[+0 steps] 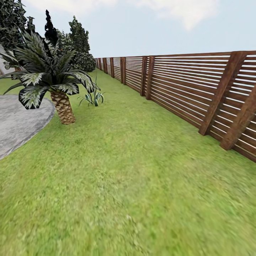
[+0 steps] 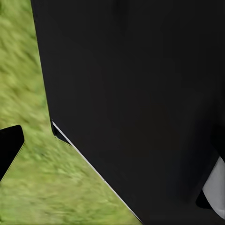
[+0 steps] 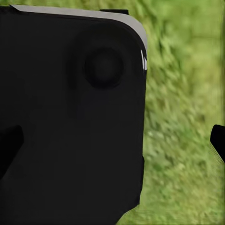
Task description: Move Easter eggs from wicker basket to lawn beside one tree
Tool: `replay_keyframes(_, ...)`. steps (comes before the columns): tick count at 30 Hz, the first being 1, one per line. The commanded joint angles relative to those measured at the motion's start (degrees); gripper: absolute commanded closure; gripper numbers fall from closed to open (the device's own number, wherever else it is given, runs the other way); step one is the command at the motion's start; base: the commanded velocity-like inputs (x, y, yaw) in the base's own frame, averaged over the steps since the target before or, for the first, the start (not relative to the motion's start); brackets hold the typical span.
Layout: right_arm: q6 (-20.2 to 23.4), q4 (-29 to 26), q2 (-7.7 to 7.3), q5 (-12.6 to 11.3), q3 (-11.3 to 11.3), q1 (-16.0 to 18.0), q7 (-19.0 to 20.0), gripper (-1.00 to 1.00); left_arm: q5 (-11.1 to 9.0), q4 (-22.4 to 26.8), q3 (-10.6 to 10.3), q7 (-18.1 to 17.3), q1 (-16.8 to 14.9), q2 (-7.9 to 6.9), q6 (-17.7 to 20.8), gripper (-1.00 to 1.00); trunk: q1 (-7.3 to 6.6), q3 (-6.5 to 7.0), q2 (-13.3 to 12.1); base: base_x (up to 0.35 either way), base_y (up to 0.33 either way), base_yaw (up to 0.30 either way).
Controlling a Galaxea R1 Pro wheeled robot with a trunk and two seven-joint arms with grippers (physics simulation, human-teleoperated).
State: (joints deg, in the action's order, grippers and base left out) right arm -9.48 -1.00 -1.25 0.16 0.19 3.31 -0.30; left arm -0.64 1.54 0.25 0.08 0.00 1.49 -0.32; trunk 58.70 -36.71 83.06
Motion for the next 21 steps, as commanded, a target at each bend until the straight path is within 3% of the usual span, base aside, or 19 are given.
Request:
replay_keyframes(1, -0.19, 0.01, 0.02, -0.10, -0.03, 0.03, 0.01, -1.00, -0.07, 0.04, 0.02, 0.01, 0.00, 0.01, -0.03, -1.00, 0.03, -0.04, 0.02, 0.341, 0.000, 0.000)
replay_keyframes(21, -0.14, 0.59, -0.05, 0.08, 0.07, 0.03, 0.44, -1.00, -0.07, 0.04, 0.08, 0.01, 0.00, 0.01, -0.04, -1.00, 0.03, -0.04, 0.02, 0.341, 0.000, 0.000)
